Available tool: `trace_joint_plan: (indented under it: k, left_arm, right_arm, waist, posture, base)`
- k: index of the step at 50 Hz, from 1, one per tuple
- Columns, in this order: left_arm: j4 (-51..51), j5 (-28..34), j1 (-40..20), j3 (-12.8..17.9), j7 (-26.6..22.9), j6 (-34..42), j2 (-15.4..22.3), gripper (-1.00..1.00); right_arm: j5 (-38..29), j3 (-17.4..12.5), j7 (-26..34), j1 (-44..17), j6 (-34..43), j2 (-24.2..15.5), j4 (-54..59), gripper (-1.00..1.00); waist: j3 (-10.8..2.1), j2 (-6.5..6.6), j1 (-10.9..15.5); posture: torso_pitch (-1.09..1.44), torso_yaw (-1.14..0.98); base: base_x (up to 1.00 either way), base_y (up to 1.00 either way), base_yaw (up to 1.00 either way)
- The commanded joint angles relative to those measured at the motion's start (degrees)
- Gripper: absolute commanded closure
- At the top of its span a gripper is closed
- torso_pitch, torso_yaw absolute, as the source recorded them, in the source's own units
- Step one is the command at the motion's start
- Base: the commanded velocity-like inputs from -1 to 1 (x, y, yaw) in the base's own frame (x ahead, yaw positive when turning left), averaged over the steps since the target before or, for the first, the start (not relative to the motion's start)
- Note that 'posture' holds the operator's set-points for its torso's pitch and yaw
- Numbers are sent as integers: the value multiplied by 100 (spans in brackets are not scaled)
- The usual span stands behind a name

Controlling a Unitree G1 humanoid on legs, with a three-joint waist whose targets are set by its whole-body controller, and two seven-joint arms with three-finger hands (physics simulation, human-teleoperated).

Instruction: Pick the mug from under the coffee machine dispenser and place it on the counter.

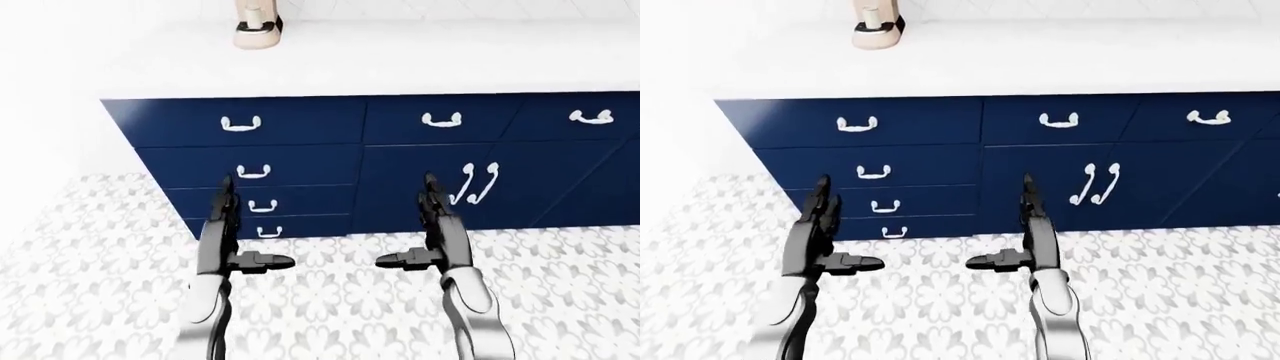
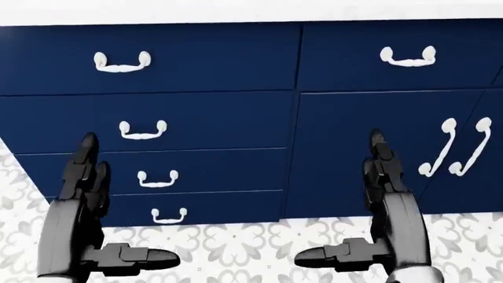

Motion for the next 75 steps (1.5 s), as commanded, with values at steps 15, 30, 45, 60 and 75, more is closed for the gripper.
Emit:
trace_joint_plan:
  k: [15, 30, 45, 60, 75]
  left_arm:
    - [-863, -219, -674, 687, 78, 568, 508, -100]
    - [-1242, -540, -1191, 1357, 245, 1249, 1177, -100]
    - [-1508, -589, -1322, 1604, 263, 1540, 1452, -100]
    - [-1540, -587, -1325, 1637, 274, 1571, 1470, -100]
    - [-1558, -615, -1357, 1660, 293, 1625, 1498, -100]
  right_arm:
    - [275, -622, -9, -862, 904, -529, -1091, -100]
    - [657, -1247, -120, -1722, 1535, -1363, -1251, -100]
    - [682, -1413, -93, -1948, 1736, -1665, -1353, -100]
    - [665, -1443, -72, -1979, 1727, -1731, -1390, -100]
    - [688, -1468, -74, -2006, 1803, -1757, -1442, -100]
  waist:
    - [-39, 2, -6]
    - [26, 1, -5]
    - [214, 1, -22]
    - [125, 155, -1]
    - [193, 216, -102]
  posture:
    - [0, 0]
    - [0, 0]
    - [0, 0]
    - [0, 0]
    - [0, 0]
  base:
    - [0, 0, 0]
    - [0, 0, 0]
    - [8, 0, 0]
    - [20, 3, 0]
    - [19, 11, 0]
